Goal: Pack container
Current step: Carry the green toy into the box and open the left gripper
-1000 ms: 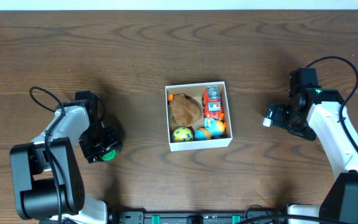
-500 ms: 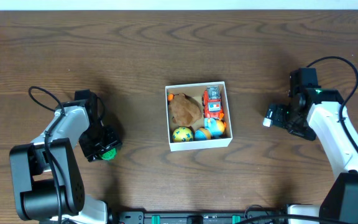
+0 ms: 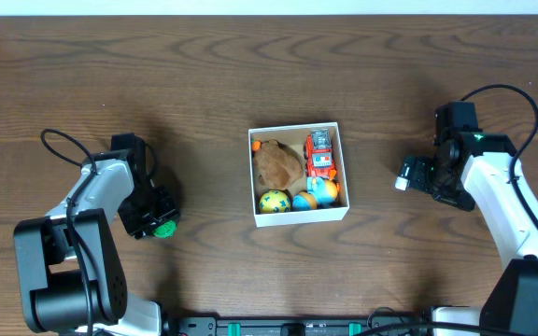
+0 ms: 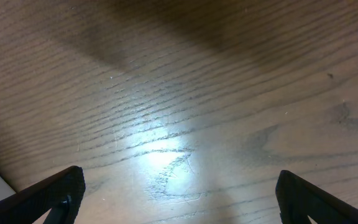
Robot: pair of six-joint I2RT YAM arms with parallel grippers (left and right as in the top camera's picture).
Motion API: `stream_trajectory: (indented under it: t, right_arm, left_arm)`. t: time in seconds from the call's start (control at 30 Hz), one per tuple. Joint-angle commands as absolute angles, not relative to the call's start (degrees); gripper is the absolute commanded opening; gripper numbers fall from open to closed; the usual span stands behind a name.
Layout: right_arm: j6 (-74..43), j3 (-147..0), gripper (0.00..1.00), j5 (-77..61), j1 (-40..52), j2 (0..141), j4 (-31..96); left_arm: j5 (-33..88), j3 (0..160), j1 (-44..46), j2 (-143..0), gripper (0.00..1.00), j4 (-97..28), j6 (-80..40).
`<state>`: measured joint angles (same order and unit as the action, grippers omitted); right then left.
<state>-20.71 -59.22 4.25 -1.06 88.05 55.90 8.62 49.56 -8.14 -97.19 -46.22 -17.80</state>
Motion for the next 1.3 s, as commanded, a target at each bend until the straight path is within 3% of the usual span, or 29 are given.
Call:
stream_trajectory:
  t: [0.0, 0.37, 0.67, 0.93, 1.0, 1.07, 1.27]
  right_arm:
    - [-20.0, -59.1, 0.99, 4.1, -1.3, 87.9, 56.0]
    - [-20.1, -59.1, 0.99, 4.1, -1.3, 87.9, 56.0]
    - [-20.1, -59.1, 0.99, 4.1, -1.3, 87.9, 56.0]
    - [-20.1, -59.1, 0.99, 4.1, -1.3, 87.9, 56.0]
    - [-20.0, -59.1, 0.99, 4.1, -1.3, 87.9, 56.1]
    - [-20.0, -59.1, 0.99, 4.1, -1.3, 87.9, 56.1]
    - [-20.1, -59.1, 0.99, 4.1, -1.3, 87.9, 56.1]
  left_arm:
    - [8.6, 49.4, -8.2, -98.7, 0.44, -44.4, -17.3]
    - [8.6, 64.6, -2.3, -92.9, 0.32, -55.7, -17.3]
    - [8.6, 75.7, 18.2, -83.5, 0.31, -55.3, -17.2]
    - [8.3, 75.7, 34.5, -87.0, 0.31, -48.9, -16.6]
    - [8.4, 75.7, 36.4, -89.0, 0.33, -48.2, -16.6]
    - [8.4, 75.7, 37.4, -90.8, 0.41, -48.0, -16.6]
    - [8.4, 75.7, 38.4, -93.8, 0.53, -48.1, -16.6]
